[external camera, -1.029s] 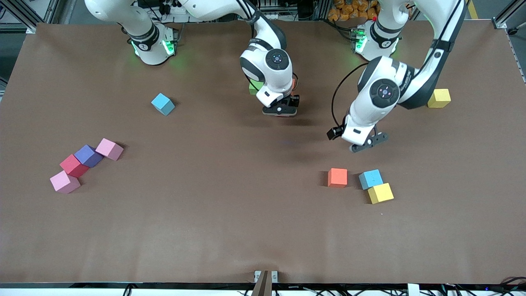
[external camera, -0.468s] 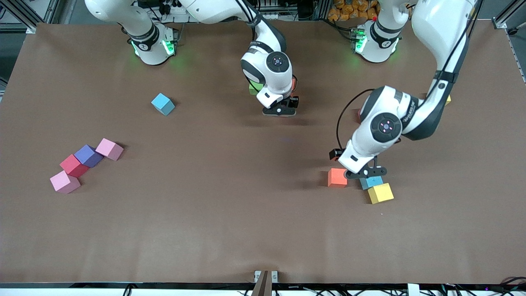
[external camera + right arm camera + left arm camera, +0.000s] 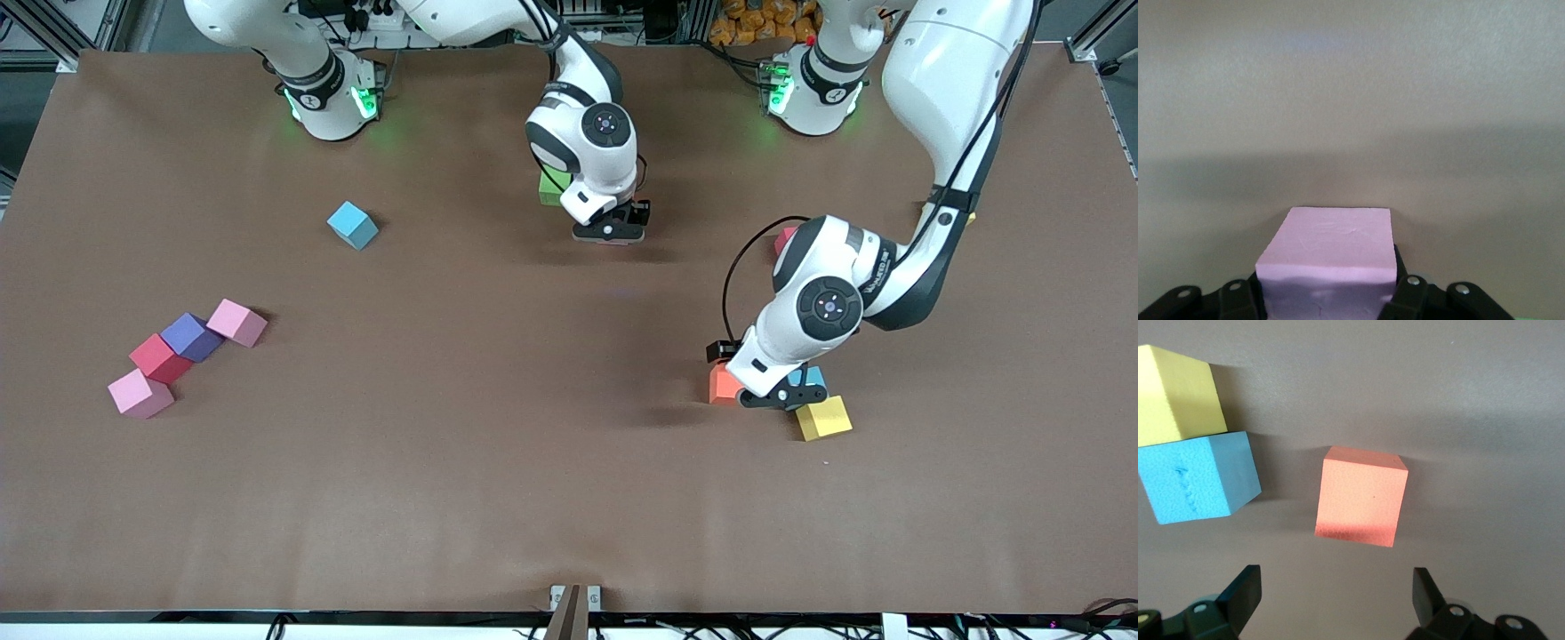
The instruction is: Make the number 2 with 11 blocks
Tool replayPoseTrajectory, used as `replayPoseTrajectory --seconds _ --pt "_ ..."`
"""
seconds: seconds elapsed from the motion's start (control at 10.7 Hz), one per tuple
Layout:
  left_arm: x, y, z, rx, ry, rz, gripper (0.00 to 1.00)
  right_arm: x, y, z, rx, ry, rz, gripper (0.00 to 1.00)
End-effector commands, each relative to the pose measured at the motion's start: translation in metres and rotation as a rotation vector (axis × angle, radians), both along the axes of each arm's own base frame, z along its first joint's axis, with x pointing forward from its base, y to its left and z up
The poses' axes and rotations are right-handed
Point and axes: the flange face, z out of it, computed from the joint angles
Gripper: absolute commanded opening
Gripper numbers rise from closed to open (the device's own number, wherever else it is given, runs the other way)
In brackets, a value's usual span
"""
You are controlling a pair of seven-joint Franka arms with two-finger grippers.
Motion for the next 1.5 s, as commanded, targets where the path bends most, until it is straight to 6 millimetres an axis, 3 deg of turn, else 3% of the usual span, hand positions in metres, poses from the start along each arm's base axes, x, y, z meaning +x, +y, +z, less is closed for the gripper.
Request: replayPoseTrajectory --seconds 0.0,0.75,0.84,0.94,1.4 --pt "0.013 0.001 -0.016 0.016 0.015 -0.032 1.00 -0.017 -0.002 -0.007 0.001 0.007 -0.012 0.18" --pt "0.027 -0.005 -0.043 0.060 -0.011 -0.117 1.00 -0.032 -0.003 -0.013 -0.010 0.013 0.004 0.18" --pt "0.030 -0.005 -0.044 0.057 -0.013 -0.116 1.00 -0.033 -0.002 -0.013 -0.006 0.010 0.005 0.44" --pt "0.033 -0.006 -0.043 0.054 -0.018 -0.111 1.00 -0.031 -0.002 -0.013 -0.004 0.010 -0.003 0.99" --pt "0.037 -0.013 -0.039 0.045 -0.030 -0.100 1.00 -0.013 -0.001 0.010 0.040 0.009 -0.052 1.00"
